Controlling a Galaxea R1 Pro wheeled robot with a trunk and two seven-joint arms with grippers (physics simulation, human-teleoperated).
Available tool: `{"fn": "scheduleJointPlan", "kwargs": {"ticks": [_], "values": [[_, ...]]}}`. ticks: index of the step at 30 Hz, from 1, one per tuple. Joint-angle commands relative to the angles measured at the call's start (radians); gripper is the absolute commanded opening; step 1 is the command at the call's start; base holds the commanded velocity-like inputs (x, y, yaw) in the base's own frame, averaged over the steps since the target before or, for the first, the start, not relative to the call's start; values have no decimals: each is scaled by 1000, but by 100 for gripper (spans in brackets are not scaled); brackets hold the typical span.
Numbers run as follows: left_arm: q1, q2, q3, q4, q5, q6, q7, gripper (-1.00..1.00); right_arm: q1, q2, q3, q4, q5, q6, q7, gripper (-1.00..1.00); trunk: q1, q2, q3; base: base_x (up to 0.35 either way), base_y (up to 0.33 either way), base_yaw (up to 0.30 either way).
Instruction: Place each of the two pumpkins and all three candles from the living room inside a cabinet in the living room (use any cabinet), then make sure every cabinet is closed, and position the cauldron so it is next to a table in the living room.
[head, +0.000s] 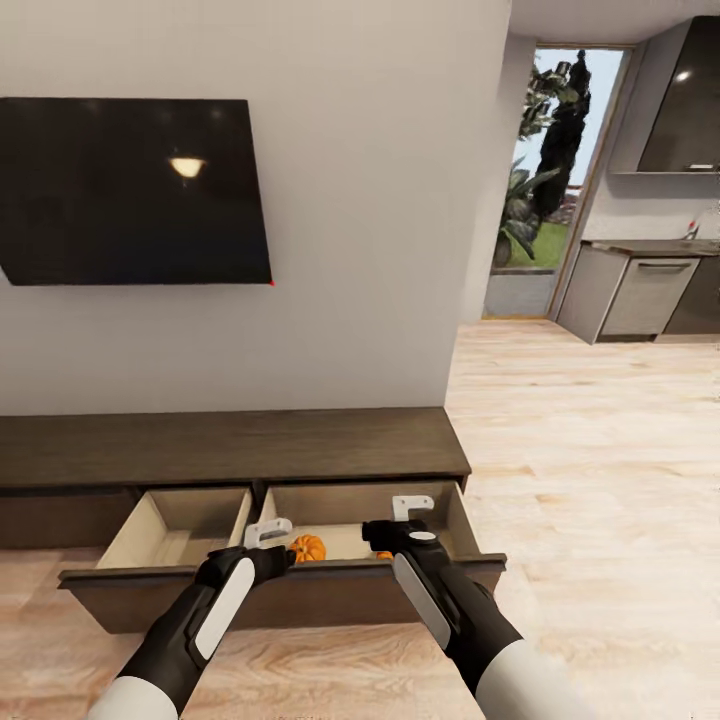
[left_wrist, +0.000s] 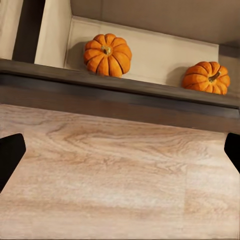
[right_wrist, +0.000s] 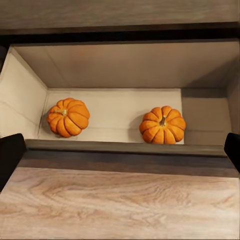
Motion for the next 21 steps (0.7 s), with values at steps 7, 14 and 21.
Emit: {"fn": "scheduleJointPlan", "kwargs": {"ticks": [7,14,21], "values": [[-1,0,-3,-1,11,2,10,100,-1,-1,3,-1,-10,2,-10,100,-1,-1,-1,-228,0,0],[-1,0,-3,-1,11,2,10,100,-1,-1,3,-1,-10,2,-10,100,-1,-1,-1,-200,0,0],[-1,0,-3,-1,11,2,10,100,-1,-1,3,0,-10,2,-10,100,-1,-1,-1,-177,0,0]]}}
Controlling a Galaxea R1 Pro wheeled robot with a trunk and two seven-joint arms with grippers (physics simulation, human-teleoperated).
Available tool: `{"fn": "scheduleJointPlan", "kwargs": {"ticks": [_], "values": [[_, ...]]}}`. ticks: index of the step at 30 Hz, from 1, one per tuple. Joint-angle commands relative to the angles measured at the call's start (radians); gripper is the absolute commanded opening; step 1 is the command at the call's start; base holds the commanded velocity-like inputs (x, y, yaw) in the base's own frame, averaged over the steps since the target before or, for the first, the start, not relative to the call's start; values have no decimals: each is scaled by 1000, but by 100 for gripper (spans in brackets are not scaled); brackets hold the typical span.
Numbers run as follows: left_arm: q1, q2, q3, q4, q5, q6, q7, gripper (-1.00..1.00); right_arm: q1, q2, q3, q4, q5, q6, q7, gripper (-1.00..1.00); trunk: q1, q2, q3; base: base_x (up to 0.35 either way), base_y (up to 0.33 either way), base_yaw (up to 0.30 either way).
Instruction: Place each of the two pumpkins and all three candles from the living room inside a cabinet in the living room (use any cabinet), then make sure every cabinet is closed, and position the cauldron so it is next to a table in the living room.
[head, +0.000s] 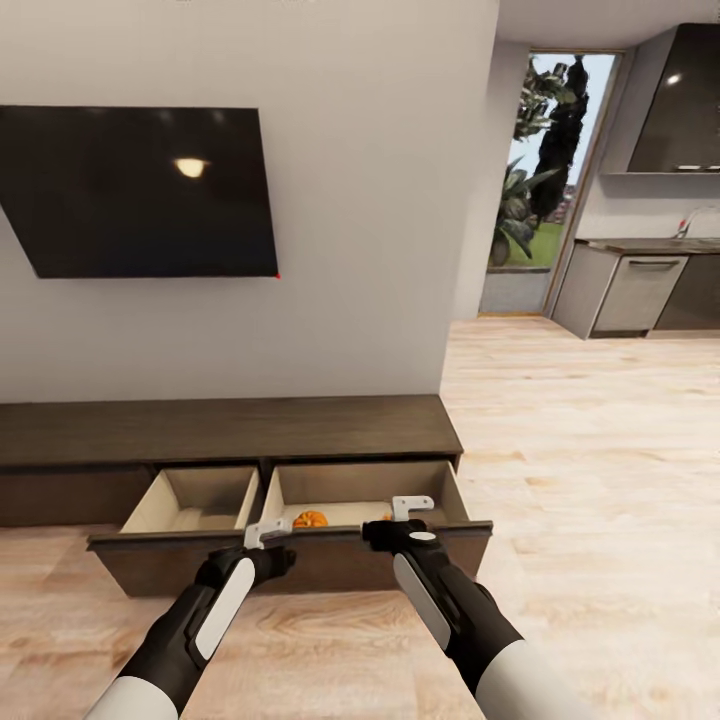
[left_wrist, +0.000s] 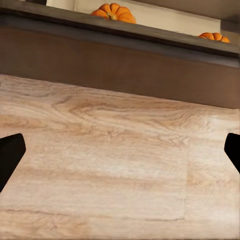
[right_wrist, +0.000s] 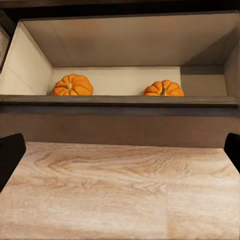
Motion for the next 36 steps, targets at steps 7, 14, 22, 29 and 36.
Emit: {"fn": "scheduleJointPlan", "kwargs": {"ticks": [7,14,22,29,36], "values": [[-1,0,-2,-1,9,2,10,100,-1,-1,3,0,-11,2,-10,100,0,-1,-1,-158,0,0],[-1,-1,-2,-1,9,1,10,100,-1,-1,3,1,-11,2,-10,100,11,-22,-10,-101,0,0],[-1,0,-2,0,8,1,11,100,-1,-1,4,4,-11,2,-10,100,42,-78,-35,-9,0,0],[-1,3,-3,0,7,-2,14,100,-1,0,6,5,-11,2,-10,100,69,-127,-57,0,0,0],[-1,7,-3,0,5,-3,15,100,-1,-1,15,11,-11,3,-10,100,95,-176,-79,0,0,0]]}}
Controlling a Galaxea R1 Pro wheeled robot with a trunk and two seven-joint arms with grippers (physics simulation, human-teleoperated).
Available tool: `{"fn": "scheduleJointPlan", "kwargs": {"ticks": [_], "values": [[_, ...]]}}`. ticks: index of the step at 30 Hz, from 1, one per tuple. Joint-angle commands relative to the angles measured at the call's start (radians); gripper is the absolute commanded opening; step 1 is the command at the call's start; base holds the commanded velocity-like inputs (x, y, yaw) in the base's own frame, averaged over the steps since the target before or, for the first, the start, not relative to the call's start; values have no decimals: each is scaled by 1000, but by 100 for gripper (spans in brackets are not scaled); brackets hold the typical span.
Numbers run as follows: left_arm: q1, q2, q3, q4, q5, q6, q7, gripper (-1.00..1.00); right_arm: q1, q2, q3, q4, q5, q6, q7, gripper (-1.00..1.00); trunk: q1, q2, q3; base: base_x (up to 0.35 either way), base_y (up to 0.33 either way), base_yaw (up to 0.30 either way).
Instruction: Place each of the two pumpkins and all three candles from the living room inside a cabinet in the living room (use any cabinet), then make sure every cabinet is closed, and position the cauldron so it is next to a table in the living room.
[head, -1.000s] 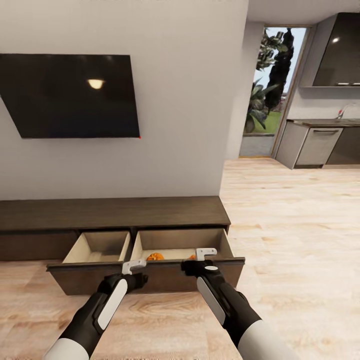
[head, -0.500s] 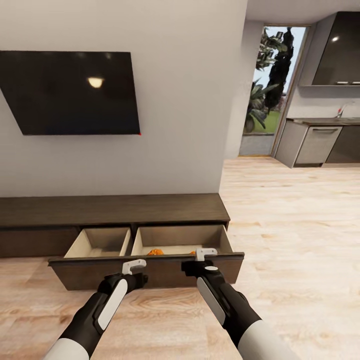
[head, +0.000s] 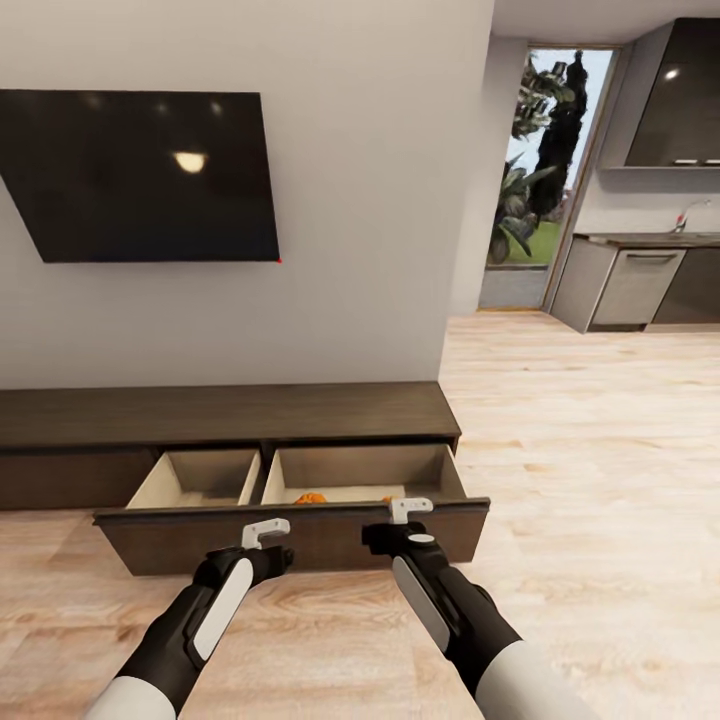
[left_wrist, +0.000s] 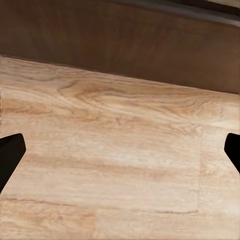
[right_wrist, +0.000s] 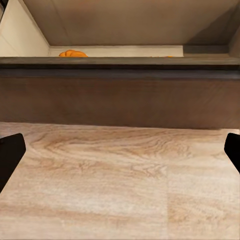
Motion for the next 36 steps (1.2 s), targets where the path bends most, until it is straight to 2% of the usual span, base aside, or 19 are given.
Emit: {"fn": "scheduleJointPlan", "kwargs": {"ticks": [1,7,10,16,18,23,26,28,31,36], "values": [[-1,1,-1,-1,10,1,10,100,-1,-1,4,0,-10,2,-9,100,4,-8,-4,0,0,0],[-1,-2,-2,8,9,-4,8,100,-1,-8,3,-12,-11,4,30,100,27,-50,-23,0,0,0],[-1,-6,-3,15,5,-6,8,100,-1,-9,-2,-13,-12,9,96,100,38,-71,-32,0,0,0],[-1,1,-1,13,5,-6,8,100,-1,-9,-8,-5,-18,11,279,100,61,-113,-51,0,0,0],[-1,3,-1,12,5,-7,8,100,1,-8,-8,1,-22,8,308,100,69,-127,-57,0,0,0],[-1,3,0,14,4,-9,8,100,3,-8,-20,11,-25,9,322,100,88,-162,-73,0,0,0],[-1,4,-1,14,2,-10,7,100,4,-8,-68,34,-28,5,324,100,100,-183,-83,0,0,0],[-1,4,-1,14,1,-11,7,100,4,-8,-86,52,-28,1,323,100,107,-197,-89,0,0,0],[-1,4,-1,14,1,-15,7,100,4,-9,-108,72,-27,-37,322,100,119,-218,-98,0,0,0],[-1,5,-1,14,1,-46,7,100,4,-8,-114,106,-25,-99,321,100,138,-253,-114,0,0,0]]}}
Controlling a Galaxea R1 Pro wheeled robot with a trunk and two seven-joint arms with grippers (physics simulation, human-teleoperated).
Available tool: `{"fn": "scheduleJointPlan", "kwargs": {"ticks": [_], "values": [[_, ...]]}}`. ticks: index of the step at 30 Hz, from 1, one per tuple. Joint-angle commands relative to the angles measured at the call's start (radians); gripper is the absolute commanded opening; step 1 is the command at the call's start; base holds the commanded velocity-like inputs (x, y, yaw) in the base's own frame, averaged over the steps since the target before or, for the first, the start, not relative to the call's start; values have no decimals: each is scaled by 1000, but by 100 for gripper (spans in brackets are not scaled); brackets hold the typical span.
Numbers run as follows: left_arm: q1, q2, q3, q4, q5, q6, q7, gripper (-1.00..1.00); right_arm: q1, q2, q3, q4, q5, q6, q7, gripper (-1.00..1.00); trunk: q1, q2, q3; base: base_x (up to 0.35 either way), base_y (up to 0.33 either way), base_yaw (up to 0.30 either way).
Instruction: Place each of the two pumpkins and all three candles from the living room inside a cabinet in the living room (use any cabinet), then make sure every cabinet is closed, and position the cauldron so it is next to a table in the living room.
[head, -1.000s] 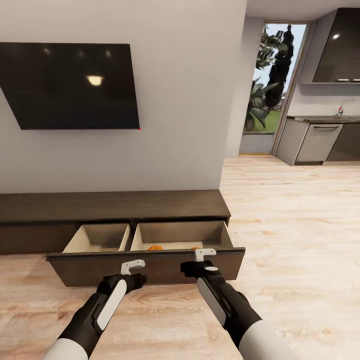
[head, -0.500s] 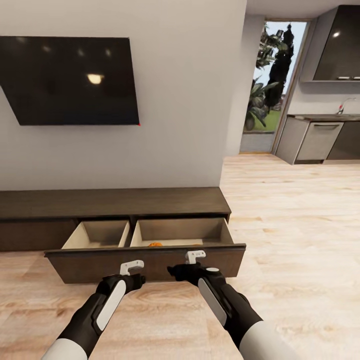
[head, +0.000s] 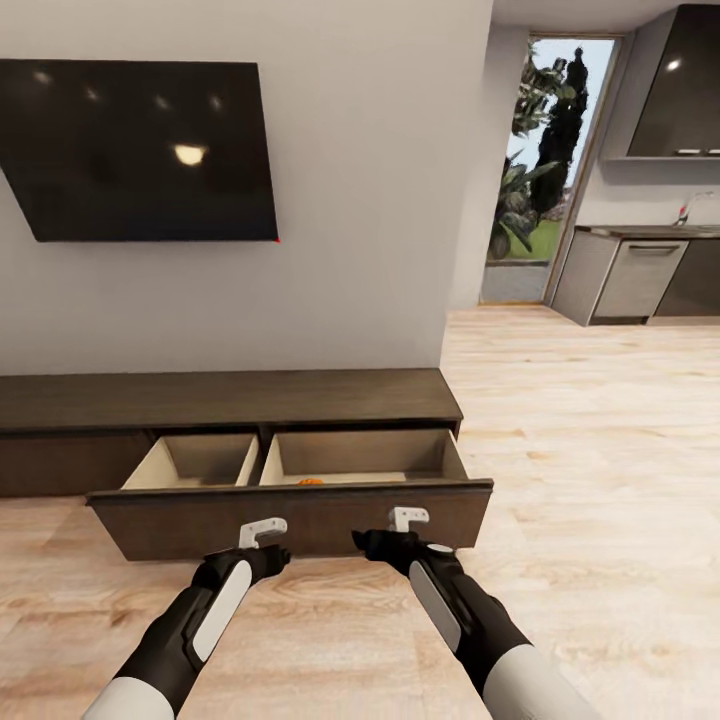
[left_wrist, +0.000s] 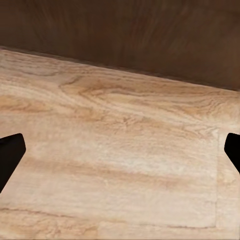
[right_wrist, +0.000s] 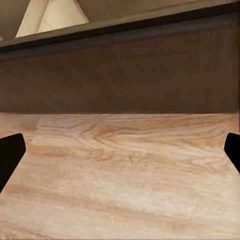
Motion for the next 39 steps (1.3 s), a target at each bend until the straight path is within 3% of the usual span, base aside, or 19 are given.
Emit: {"fn": "scheduleJointPlan", "kwargs": {"ticks": [1,6,14,23,33,35,39], "values": [[-1,1,-2,-1,10,-1,9,100,-1,0,1,8,-5,-14,-3,100,4,-8,-4,0,0,0],[-1,3,-6,-1,8,-7,9,100,-1,0,2,63,-4,-123,-4,100,23,-43,-20,0,0,0],[-1,16,-8,-1,8,-17,9,100,-1,-1,-1,99,-4,-165,-9,100,54,-99,-45,0,0,0],[1,30,-17,1,7,-104,9,100,-1,0,0,145,-6,-322,-155,100,88,-162,-73,0,0,0],[4,44,-22,2,8,-135,0,100,-1,0,2,149,-4,-345,-166,100,126,-232,-104,0,0,0],[4,51,-37,2,8,-135,-2,100,-1,0,1,149,-7,-346,-166,100,134,-246,-111,0,0,0],[5,89,-137,4,8,-170,-5,100,-1,0,2,150,-8,-365,-166,100,149,-274,-123,0,0,0]]}}
